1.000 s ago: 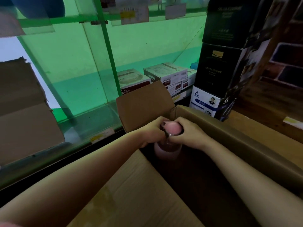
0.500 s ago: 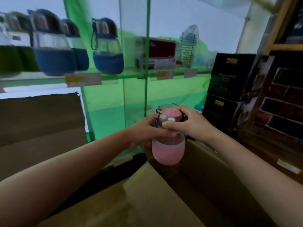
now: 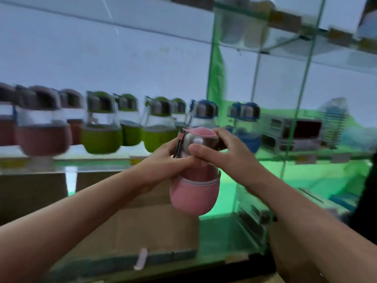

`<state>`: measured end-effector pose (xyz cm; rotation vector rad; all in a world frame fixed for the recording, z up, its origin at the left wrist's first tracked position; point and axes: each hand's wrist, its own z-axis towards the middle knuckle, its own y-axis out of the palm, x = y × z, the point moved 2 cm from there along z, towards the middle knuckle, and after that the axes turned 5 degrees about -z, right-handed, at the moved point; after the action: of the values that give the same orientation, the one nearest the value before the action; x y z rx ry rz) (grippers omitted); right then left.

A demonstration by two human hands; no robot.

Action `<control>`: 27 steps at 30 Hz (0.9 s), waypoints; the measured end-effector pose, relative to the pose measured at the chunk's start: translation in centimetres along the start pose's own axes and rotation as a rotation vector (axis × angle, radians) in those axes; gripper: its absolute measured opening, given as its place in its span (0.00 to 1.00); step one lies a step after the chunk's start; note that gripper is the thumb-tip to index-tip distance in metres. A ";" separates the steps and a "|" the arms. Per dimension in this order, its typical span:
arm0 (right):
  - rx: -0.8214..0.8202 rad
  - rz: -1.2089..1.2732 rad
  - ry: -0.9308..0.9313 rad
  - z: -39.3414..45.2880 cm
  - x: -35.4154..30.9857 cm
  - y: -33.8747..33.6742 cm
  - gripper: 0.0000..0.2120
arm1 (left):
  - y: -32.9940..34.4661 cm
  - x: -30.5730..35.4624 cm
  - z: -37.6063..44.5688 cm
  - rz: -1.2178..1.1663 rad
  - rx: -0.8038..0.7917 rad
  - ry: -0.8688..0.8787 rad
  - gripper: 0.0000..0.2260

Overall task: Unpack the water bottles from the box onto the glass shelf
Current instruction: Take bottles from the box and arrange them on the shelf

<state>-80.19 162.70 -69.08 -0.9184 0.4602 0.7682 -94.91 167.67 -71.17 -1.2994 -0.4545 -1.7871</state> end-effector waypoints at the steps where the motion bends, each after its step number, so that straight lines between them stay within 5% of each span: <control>1: -0.014 0.020 -0.025 1.3 -1.7 1.6 0.20 | -2.3 0.8 -0.6 0.022 0.043 0.007 0.21; 4: -0.080 0.088 -0.108 5.3 -6.8 6.3 0.26 | -9.3 3.6 -2.5 0.100 0.137 0.012 0.19; 18: -0.288 0.151 -0.358 14.7 -22.2 20.9 0.20 | -29.0 10.3 -10.3 0.278 0.396 0.016 0.17; 27: -0.356 -0.188 -0.517 17.5 -26.4 27.6 0.24 | -36.5 8.5 -13.8 0.311 0.553 -0.075 0.20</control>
<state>-117.63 177.52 -57.14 -1.0288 -0.2219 0.8924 -133.14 175.03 -62.13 -0.9808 -0.6896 -1.2385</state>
